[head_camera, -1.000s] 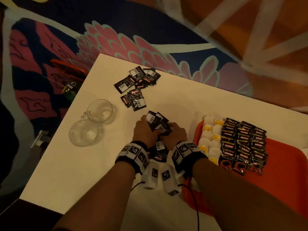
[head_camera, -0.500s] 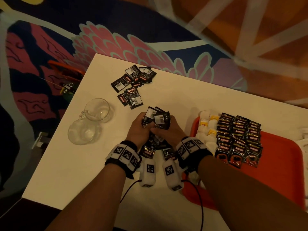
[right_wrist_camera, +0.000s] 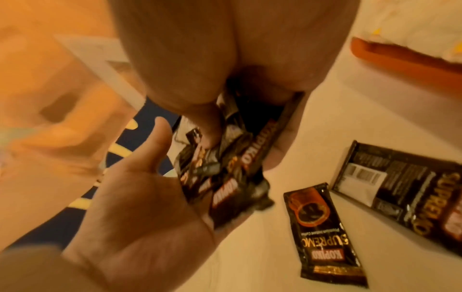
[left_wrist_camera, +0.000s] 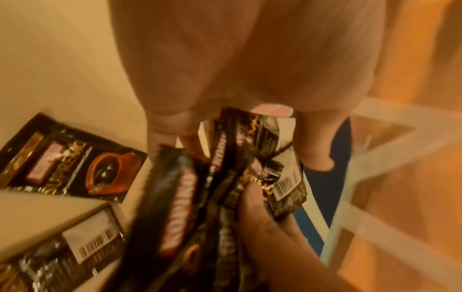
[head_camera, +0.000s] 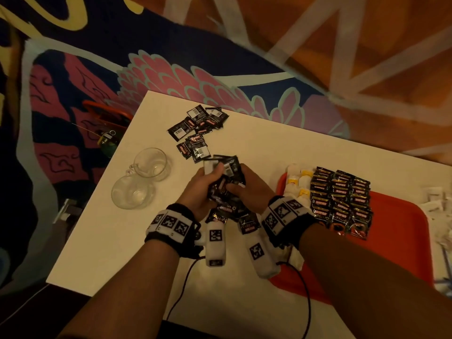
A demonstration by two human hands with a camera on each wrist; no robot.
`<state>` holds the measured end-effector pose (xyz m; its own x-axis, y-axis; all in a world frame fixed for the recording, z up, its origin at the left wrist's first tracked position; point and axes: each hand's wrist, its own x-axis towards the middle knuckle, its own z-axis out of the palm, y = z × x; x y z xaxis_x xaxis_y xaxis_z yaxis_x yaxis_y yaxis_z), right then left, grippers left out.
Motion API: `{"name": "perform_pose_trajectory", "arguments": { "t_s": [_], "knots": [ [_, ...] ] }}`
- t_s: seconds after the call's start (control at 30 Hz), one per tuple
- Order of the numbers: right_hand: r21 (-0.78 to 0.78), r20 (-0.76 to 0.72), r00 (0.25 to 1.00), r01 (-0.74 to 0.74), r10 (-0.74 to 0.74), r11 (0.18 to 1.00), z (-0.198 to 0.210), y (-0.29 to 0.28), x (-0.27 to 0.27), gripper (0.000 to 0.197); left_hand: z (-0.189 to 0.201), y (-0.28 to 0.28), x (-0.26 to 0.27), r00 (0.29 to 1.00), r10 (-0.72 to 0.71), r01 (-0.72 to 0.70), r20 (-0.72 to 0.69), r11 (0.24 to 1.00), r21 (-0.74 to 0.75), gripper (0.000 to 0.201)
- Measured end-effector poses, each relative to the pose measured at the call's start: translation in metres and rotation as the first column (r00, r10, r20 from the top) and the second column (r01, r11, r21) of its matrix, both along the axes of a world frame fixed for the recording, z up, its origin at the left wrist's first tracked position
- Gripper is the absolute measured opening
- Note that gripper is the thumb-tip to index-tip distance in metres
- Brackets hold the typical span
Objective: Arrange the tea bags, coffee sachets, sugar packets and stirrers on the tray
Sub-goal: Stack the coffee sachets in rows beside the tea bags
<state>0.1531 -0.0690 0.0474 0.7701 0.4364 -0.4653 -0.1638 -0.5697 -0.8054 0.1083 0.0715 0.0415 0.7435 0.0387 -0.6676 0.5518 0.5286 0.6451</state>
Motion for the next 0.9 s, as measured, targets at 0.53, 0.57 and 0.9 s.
{"name": "perform_pose_trajectory", "arguments": {
  "t_s": [0.53,0.57,0.9],
  "knots": [
    [0.071,0.085,0.988,0.124,-0.13,0.99,0.037,-0.066,-0.026,0.038,0.035,-0.032,-0.014,0.928,0.371,-0.367,-0.036,0.894,-0.258,0.029],
    [0.096,0.094,0.983,0.151,-0.16,0.984,0.04,-0.072,-0.028,0.033,0.036,-0.033,-0.016,0.923,0.382,-0.381,-0.04,0.894,-0.236,0.028],
    [0.134,0.156,0.984,0.067,-0.088,0.989,0.088,-0.09,-0.053,0.039,0.073,-0.103,-0.065,0.998,0.033,-0.022,0.061,0.985,-0.172,0.048]
  ]
}}
